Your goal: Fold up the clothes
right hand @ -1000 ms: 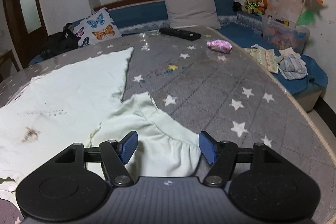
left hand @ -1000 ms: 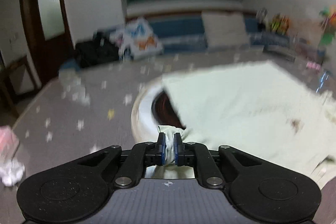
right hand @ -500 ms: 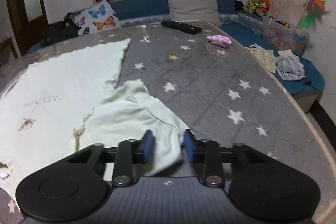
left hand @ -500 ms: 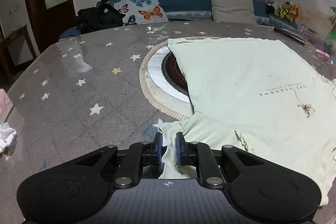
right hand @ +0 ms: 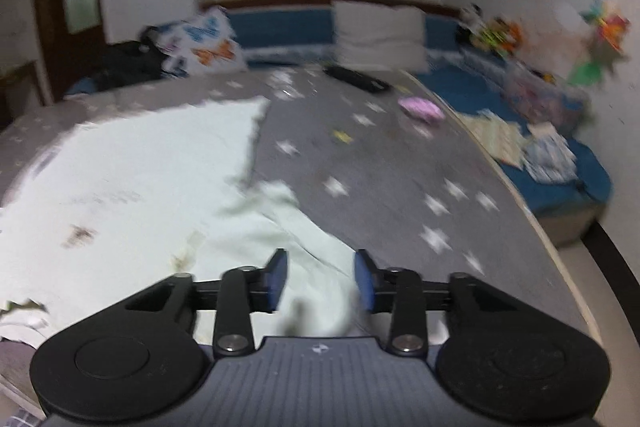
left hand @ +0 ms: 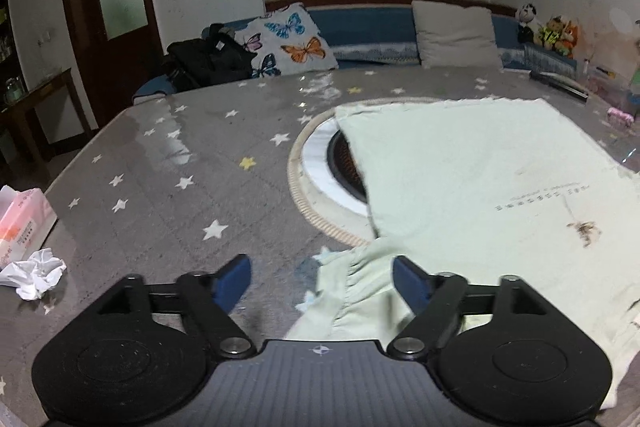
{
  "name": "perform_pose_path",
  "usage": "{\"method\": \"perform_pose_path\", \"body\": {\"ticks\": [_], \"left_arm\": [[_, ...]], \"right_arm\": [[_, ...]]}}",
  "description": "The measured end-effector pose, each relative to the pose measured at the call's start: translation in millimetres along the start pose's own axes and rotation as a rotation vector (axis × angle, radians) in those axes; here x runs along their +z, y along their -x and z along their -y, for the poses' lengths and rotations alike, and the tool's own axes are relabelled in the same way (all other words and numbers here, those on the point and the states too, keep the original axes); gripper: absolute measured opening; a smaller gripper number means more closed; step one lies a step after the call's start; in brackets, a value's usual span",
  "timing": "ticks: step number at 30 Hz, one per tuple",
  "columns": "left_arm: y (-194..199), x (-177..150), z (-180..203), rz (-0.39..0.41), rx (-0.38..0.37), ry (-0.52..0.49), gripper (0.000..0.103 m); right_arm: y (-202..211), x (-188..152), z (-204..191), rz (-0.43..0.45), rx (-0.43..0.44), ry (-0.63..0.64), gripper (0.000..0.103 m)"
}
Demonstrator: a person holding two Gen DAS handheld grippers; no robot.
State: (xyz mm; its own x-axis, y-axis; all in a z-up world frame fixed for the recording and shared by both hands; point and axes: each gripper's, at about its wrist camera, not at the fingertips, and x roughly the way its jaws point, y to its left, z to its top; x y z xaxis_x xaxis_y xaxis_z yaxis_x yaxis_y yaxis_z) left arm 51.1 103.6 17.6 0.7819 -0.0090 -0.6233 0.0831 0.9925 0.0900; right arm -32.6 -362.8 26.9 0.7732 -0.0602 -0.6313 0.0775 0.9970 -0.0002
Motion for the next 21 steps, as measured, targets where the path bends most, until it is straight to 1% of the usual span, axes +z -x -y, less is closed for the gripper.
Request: {"method": "perform_pose_path", "body": {"ticks": [5, 8, 11, 14, 16, 17, 19, 21], "left_arm": [[6, 0, 13, 0.029, -0.042, 0.016, 0.094], [5, 0, 23, 0.028, -0.064, 0.029, 0.094], [2, -1, 30, 0.019, -0.086, 0.041, 0.095], [2, 0, 36, 0.02, -0.102, 0.043, 0.095], [3, 0, 40, 0.023, -0.112, 0.039, 0.096], [4, 1, 41, 0.026, -0.113, 0.037, 0.098], [5, 3, 45, 0.032, -0.12, 0.033, 0.102], [5, 4, 49, 0.037, -0.13, 0.029, 0.103]], "right_arm": [[-25, 19, -31, 0.037, 0.115, 0.059, 0.042], [-47, 27, -46, 0.031, 0.183, 0.07, 0.041], [-70, 34, -56, 0.01, 0.231, 0.058, 0.041], [-90, 35, -59, -0.023, 0.248, 0.052, 0.04], [-101, 34, -58, -0.04, 0.23, 0.052, 0.039], [-104, 33, -57, -0.047, 0.218, 0.05, 0.036], [-103, 32, -52, -0.047, 0.214, 0.03, 0.036], [-93, 31, -48, -0.033, 0.206, 0.033, 0.036]]}}
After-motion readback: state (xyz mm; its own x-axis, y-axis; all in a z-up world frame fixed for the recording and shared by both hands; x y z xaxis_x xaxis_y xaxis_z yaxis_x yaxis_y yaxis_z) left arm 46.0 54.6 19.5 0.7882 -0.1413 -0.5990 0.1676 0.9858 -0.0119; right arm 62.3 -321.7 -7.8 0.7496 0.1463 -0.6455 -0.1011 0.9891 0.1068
